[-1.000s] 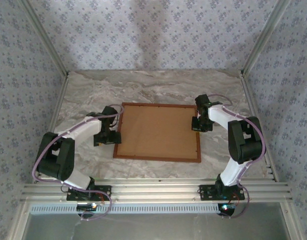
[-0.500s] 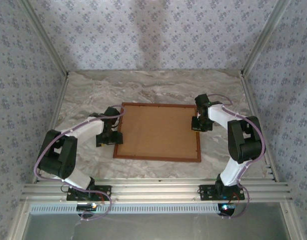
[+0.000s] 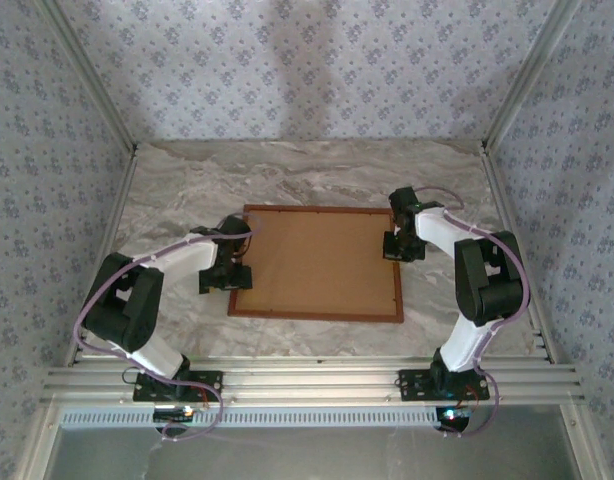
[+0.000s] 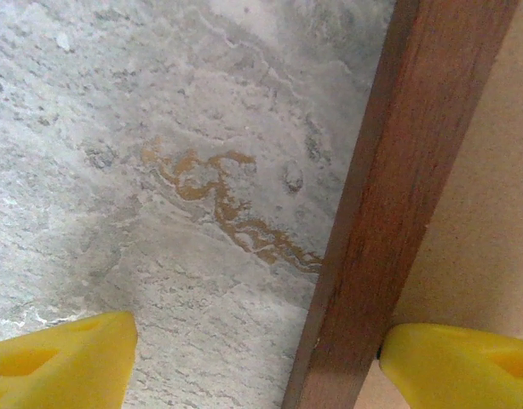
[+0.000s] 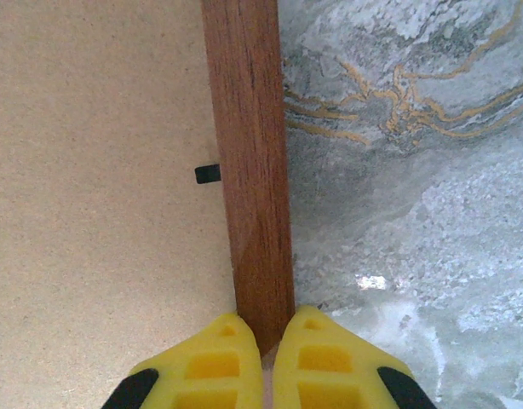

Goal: Put the photo into the frame

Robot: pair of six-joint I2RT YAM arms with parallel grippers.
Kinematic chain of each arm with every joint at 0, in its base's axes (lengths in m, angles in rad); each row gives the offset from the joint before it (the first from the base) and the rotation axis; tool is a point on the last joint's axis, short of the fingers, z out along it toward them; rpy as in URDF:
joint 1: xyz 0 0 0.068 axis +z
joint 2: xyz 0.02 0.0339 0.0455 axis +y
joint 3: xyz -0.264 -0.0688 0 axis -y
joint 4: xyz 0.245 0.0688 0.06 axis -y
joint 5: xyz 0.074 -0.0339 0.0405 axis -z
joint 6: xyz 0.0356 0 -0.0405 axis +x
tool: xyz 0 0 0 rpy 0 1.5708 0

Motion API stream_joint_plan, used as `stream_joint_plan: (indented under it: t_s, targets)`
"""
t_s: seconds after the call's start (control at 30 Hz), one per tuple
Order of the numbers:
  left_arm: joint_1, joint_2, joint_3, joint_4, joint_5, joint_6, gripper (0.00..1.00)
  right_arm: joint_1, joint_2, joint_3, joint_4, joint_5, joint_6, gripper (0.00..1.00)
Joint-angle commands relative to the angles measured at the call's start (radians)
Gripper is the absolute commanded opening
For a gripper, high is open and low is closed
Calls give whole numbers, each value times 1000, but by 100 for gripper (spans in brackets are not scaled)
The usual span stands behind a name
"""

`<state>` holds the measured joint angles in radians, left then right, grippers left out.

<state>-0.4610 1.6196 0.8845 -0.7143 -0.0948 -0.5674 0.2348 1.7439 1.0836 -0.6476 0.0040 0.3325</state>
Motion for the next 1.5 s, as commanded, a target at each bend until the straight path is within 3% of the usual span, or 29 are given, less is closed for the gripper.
stream_joint_plan:
  t_s: [0.0,0.33,0.53,0.8,1.17,1.23,1.37,1.47]
  targets:
    - [-45,99,-45,87,115,-11,82,24,24,15,0,-43,4,4]
    - [-20,-47,87,1,120,14,86,14,22,48,-24,-50,-27,4]
    - [-14,-70,49,85,228,12,88,14,32,69,-20,-56,-42,18]
    - [-21,-70,-20,128,259,-12,87,13,68,101,6,-39,-64,19]
    - [-79,-84,-42,178,335,-87,87,-1,283,406,26,-62,-122,16]
    - [-86,-103,-32,185,350,-103,86,0,308,466,7,-55,-127,21]
    - [-73,-154,48,153,303,-76,87,-2,232,482,22,-34,-124,47]
    - [-21,-162,134,159,263,-27,89,-3,138,443,36,-38,-119,60]
